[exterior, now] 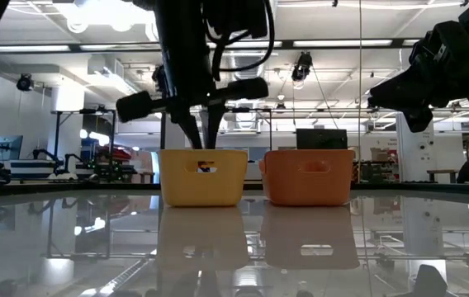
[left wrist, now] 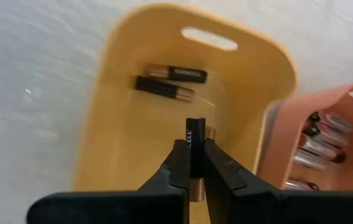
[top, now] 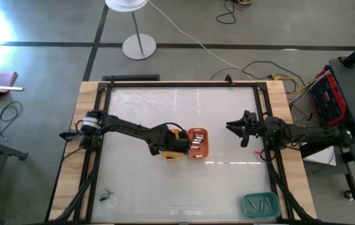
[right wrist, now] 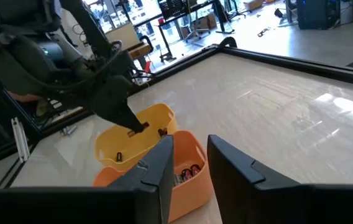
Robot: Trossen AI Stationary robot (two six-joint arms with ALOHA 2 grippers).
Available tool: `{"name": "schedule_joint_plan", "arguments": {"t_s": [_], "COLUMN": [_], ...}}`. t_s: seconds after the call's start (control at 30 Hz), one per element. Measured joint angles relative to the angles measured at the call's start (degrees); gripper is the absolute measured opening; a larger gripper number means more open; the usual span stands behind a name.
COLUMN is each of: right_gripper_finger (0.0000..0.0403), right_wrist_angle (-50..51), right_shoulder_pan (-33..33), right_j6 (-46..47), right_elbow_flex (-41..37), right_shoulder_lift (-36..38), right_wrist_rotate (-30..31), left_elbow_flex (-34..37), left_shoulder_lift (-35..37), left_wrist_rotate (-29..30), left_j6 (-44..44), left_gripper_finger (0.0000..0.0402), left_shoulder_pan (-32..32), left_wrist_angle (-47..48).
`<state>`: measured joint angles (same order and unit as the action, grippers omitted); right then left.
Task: Sort batteries
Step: Put the black battery into the yellow bin
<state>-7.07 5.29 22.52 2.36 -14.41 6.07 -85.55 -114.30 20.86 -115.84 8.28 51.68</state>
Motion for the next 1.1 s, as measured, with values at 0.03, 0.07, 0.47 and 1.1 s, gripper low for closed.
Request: {"name": "schedule_joint_plan", "arguments": {"t_s": [0.03, 0.07, 0.47, 1.1], "right_gripper_finger": [0.0091, 0.0093, 0.0098, 0.0059], "right_wrist_angle": [0.0, 0.0, 0.0, 0.0], "right_shoulder_pan": [0.0, 0.0, 0.0, 0.0], "right_j6": [0.0, 0.0, 0.0, 0.0], "right_elbow_flex": [0.0, 0.0, 0.0, 0.0], "right_shoulder_lift": [0.0, 0.0, 0.0, 0.0], "right_wrist_rotate": [0.0, 0.0, 0.0, 0.0], "left_elbow_flex": [0.8, 1.7, 7.6, 7.8], "left_shoulder_lift": [0.0, 0.0, -0.1, -0.9], "left_wrist_rotate": [-0.5, -0.8, -4.0, -5.0], "left_j6": [0.0, 0.0, -0.2, 1.0], "left_gripper_finger": [0.0, 0.0, 0.0, 0.0029], "left_shoulder_pan": [-0.3, -0.5, -2.3, -3.1], "left_wrist_angle": [-1.7, -3.7, -11.8, -13.3]}}
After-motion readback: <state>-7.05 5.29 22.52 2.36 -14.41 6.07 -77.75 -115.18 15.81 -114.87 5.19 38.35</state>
